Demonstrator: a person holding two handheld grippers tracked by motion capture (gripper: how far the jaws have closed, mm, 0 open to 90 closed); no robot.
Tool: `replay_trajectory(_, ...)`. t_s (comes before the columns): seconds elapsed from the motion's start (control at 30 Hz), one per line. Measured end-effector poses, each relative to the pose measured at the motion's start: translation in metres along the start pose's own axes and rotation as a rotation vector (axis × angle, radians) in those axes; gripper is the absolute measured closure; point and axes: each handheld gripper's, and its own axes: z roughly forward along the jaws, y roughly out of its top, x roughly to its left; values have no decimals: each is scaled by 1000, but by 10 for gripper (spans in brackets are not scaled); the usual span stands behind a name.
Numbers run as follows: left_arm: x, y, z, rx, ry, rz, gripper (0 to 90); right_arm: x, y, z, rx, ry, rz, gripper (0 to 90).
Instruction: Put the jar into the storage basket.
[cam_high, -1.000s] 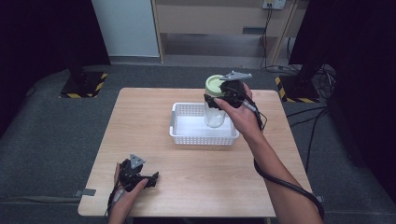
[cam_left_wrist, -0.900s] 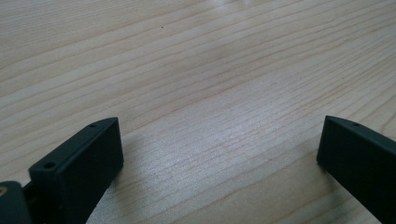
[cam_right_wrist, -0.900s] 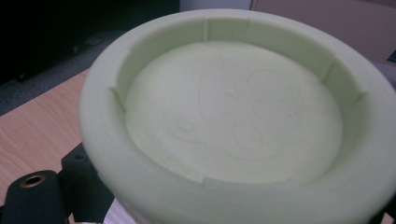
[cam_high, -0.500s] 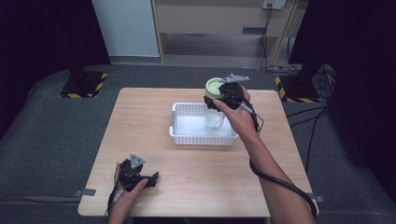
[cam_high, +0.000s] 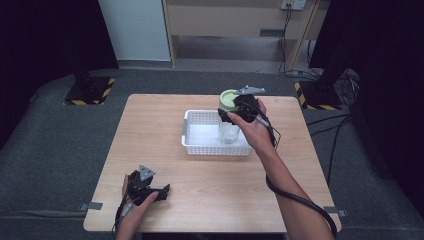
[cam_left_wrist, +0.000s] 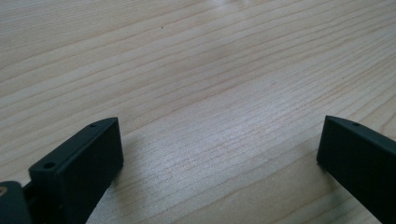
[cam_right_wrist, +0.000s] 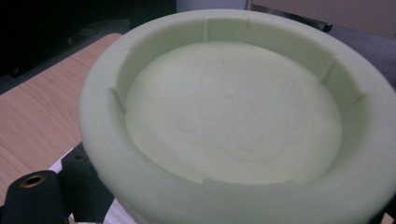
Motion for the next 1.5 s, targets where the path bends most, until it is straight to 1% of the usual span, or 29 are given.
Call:
replay_trajectory(0.5, 0, 0, 0, 1, 0, 1, 0, 3, -12, 16, 18, -3, 9, 112)
replay_trajectory(1.17, 0, 0, 0, 1, 0, 1, 0, 8, -25, 24, 21, 9, 21, 112)
replay_trajectory(1.5, 0, 0, 0, 0, 0, 1, 0, 7, -29, 26, 23, 7, 29, 112)
